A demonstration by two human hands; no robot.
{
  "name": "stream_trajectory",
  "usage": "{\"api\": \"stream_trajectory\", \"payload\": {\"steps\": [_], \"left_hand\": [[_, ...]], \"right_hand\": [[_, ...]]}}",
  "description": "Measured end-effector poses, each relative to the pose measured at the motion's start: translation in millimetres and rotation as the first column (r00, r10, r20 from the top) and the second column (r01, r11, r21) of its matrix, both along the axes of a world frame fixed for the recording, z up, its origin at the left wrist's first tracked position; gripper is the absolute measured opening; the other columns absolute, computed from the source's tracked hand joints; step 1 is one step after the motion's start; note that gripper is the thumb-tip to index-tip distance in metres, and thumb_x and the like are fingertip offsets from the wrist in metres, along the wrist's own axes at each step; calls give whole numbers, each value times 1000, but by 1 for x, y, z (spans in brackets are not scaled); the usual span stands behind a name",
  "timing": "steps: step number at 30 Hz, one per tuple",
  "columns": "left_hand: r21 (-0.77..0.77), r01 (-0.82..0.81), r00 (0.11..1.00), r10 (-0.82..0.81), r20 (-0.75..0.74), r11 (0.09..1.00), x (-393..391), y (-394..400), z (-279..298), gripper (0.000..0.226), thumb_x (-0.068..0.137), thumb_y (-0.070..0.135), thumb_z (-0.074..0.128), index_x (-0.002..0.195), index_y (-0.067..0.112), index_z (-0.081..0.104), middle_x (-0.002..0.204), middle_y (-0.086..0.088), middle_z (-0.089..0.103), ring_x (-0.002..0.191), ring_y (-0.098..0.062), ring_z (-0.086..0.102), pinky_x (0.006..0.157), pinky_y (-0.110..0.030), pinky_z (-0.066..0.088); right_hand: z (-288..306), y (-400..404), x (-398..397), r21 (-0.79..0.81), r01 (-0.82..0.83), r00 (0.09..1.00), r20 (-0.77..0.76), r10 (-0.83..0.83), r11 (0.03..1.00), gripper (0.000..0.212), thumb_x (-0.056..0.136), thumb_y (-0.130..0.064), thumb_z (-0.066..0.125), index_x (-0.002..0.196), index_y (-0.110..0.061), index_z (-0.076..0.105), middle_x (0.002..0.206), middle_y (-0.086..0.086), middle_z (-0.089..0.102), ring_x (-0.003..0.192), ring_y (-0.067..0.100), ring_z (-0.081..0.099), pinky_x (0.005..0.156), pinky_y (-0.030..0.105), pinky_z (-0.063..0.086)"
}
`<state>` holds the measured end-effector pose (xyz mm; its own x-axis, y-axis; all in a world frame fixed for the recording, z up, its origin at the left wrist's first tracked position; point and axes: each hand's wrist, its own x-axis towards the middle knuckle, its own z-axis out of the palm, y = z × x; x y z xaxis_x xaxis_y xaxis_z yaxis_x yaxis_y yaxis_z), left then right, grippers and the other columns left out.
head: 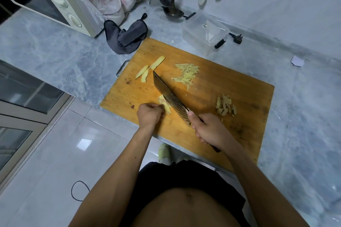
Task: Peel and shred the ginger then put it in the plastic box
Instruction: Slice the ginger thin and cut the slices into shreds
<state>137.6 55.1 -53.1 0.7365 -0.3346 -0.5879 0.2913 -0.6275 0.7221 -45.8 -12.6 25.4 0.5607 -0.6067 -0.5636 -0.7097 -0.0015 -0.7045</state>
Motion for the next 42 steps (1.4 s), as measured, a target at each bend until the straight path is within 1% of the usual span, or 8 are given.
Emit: {"api": "stream_trajectory", "payload": {"steps": [6, 10, 16, 23, 29, 32, 36, 42], "left_hand": [[157, 425, 795, -451, 406, 891, 3, 1, 4, 60, 83, 22, 76, 138, 26, 53, 110, -3, 60, 94, -16, 58, 85, -23, 45], [82, 372, 852, -375, 366, 925, 16, 4, 2, 28, 82, 11, 77, 107, 19, 68, 109, -3, 62, 94, -16, 60, 89, -19, 44], [-225, -55, 995, 35, -96, 973, 31, 26, 8, 12, 87, 1, 72, 95, 8, 65, 79, -12, 69, 67, -16, 67, 66, -24, 59], [-250, -33, 998, 20, -54, 968, 23, 13, 14, 13, 86, 4, 73, 99, 7, 70, 78, -7, 70, 66, -14, 66, 66, -23, 59], [-58, 144, 925, -114, 362, 988, 7, 1, 7, 22, 86, 20, 76, 106, 19, 66, 80, 4, 64, 73, -6, 58, 73, -14, 47], [-31, 84, 927, -66, 370, 996, 0, 6, 2, 28, 84, 18, 78, 109, 14, 65, 78, 1, 66, 76, -14, 62, 80, -28, 52], [-36, 77, 919, -57, 390, 996, -16, 1, 2, 27, 85, 6, 73, 110, 11, 64, 71, 3, 63, 65, -7, 57, 65, -10, 44], [-74, -18, 912, 47, 407, 997, -33, -6, -2, 19, 85, 4, 68, 99, 17, 66, 77, -1, 69, 75, -19, 66, 80, -31, 56]], "right_hand": [[1, -9, -2, 28, -24, 1000, -5, 24, 999, 57, 100, -59, 38, 80, -11, 60, 58, 0, 58, 47, 11, 55, 50, 24, 50], [-1, -16, -6, 58, -35, 999, 9, 35, 998, 55, 99, -61, 39, 77, -14, 58, 59, 1, 57, 49, 13, 54, 52, 27, 49], [-8, -24, -14, 77, -26, 999, 43, 22, 997, 58, 98, -61, 40, 78, -11, 60, 58, 2, 59, 47, 14, 54, 50, 29, 47], [-15, -31, -20, 84, -57, 997, 61, 52, 995, 57, 98, -61, 40, 76, -12, 60, 55, -1, 58, 47, 13, 53, 51, 28, 47], [-18, -32, -21, 71, -75, 996, 63, 71, 995, 60, 97, -62, 39, 77, -10, 60, 57, 1, 57, 47, 14, 53, 49, 28, 46], [-20, -31, -21, 35, -107, 992, 73, 104, 994, 69, 99, -60, 39, 83, 4, 60, 61, 7, 57, 50, 19, 53, 48, 28, 44], [-23, -30, -22, -16, -171, 983, 66, 172, 985, 73, 98, -63, 38, 84, 7, 55, 65, 15, 54, 52, 24, 51, 51, 38, 43], [-26, -28, -22, -88, -208, 976, 52, 213, 974, 76, 96, -67, 37, 79, 6, 51, 63, 13, 50, 50, 22, 48, 51, 49, 45]]}}
